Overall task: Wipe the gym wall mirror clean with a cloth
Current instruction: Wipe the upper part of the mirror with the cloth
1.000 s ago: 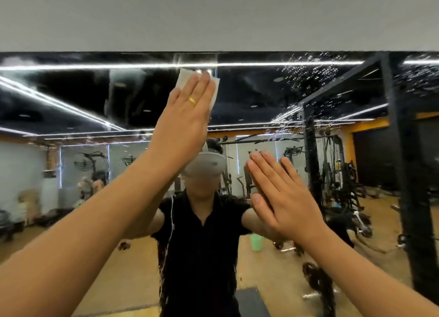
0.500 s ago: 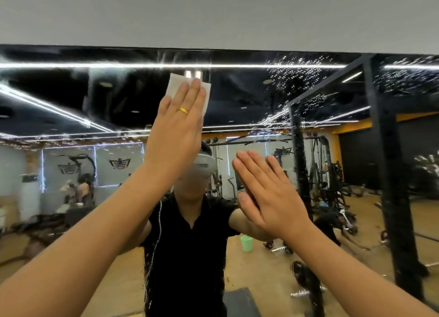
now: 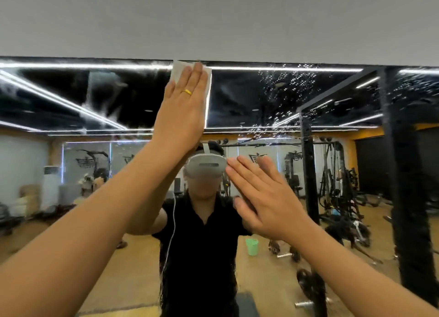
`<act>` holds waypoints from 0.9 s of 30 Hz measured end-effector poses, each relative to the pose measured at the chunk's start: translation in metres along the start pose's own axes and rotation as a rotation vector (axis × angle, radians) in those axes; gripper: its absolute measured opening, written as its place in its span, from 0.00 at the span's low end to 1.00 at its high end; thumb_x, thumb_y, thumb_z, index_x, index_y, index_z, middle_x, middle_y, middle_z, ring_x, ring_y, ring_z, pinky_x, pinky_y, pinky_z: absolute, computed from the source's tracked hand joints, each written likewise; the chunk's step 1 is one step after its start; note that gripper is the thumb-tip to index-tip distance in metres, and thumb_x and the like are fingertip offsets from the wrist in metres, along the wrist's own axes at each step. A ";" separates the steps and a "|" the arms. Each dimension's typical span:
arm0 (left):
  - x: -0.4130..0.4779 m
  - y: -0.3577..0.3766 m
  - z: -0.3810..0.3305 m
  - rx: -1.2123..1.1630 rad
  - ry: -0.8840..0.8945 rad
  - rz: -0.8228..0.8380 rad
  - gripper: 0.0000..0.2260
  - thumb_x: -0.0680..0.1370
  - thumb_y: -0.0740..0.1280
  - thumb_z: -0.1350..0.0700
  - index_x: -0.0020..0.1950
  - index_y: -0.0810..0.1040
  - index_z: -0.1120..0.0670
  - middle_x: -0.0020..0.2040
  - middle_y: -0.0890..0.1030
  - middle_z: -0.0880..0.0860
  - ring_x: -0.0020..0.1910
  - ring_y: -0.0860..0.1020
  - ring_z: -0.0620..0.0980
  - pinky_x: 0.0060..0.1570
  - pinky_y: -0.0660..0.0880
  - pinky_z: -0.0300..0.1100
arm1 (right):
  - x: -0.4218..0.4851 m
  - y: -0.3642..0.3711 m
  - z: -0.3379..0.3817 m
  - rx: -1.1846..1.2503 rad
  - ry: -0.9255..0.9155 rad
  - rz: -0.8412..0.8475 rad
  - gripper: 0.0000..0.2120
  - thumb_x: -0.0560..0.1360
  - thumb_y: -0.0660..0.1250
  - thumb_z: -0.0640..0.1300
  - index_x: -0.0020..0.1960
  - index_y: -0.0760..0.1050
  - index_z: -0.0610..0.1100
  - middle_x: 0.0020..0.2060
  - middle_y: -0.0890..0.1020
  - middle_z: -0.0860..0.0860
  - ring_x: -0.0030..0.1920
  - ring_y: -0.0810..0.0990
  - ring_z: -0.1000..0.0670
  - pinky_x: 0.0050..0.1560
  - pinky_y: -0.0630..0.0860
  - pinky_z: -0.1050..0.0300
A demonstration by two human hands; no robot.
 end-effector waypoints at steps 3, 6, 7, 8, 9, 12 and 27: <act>-0.025 0.000 -0.001 -0.026 0.016 -0.013 0.26 0.86 0.56 0.60 0.84 0.56 0.59 0.84 0.56 0.58 0.83 0.53 0.55 0.81 0.51 0.56 | -0.001 0.004 -0.014 -0.042 -0.099 0.079 0.30 0.83 0.57 0.52 0.83 0.58 0.44 0.83 0.56 0.48 0.83 0.51 0.49 0.82 0.50 0.40; -0.039 0.002 -0.004 -0.024 0.013 -0.026 0.25 0.85 0.55 0.59 0.84 0.57 0.58 0.84 0.57 0.57 0.83 0.54 0.55 0.80 0.54 0.57 | -0.003 0.004 -0.018 -0.073 -0.114 0.036 0.30 0.84 0.56 0.52 0.83 0.57 0.43 0.83 0.56 0.48 0.83 0.51 0.48 0.81 0.53 0.39; -0.033 0.002 -0.004 -0.021 0.006 -0.021 0.25 0.86 0.55 0.59 0.84 0.57 0.58 0.84 0.57 0.57 0.83 0.54 0.55 0.81 0.53 0.57 | -0.003 0.004 -0.018 -0.078 -0.114 0.019 0.30 0.84 0.56 0.52 0.83 0.57 0.43 0.83 0.56 0.47 0.83 0.52 0.48 0.81 0.54 0.39; -0.023 0.002 -0.004 -0.014 0.002 -0.010 0.25 0.86 0.54 0.59 0.84 0.56 0.58 0.84 0.57 0.57 0.83 0.53 0.55 0.81 0.52 0.56 | -0.003 0.004 -0.017 -0.078 -0.116 0.006 0.30 0.84 0.56 0.52 0.83 0.57 0.43 0.83 0.56 0.47 0.83 0.52 0.48 0.81 0.54 0.38; -0.010 0.001 -0.004 -0.006 0.002 -0.002 0.25 0.86 0.53 0.58 0.84 0.56 0.57 0.84 0.56 0.56 0.83 0.52 0.55 0.81 0.51 0.55 | -0.003 0.005 -0.016 -0.077 -0.120 0.000 0.30 0.84 0.56 0.52 0.83 0.57 0.43 0.83 0.57 0.47 0.83 0.52 0.48 0.81 0.54 0.38; 0.032 -0.001 -0.004 0.005 -0.031 0.024 0.25 0.87 0.52 0.59 0.85 0.52 0.56 0.85 0.52 0.55 0.84 0.49 0.54 0.81 0.46 0.53 | -0.002 0.008 -0.014 -0.067 -0.121 -0.015 0.30 0.84 0.56 0.52 0.83 0.58 0.42 0.83 0.57 0.46 0.83 0.52 0.48 0.80 0.56 0.37; -0.040 0.009 -0.027 -0.046 -0.045 0.055 0.25 0.86 0.50 0.56 0.84 0.54 0.57 0.85 0.53 0.55 0.84 0.49 0.53 0.82 0.47 0.53 | -0.004 0.007 -0.014 -0.010 -0.103 -0.058 0.30 0.83 0.59 0.51 0.82 0.59 0.42 0.82 0.59 0.46 0.83 0.54 0.47 0.80 0.58 0.37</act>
Point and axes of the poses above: each hand's wrist, its own x-axis towards the middle knuckle, its own y-axis out of the palm, z = x × y, the point moved 6 cm from there along x, towards the middle knuckle
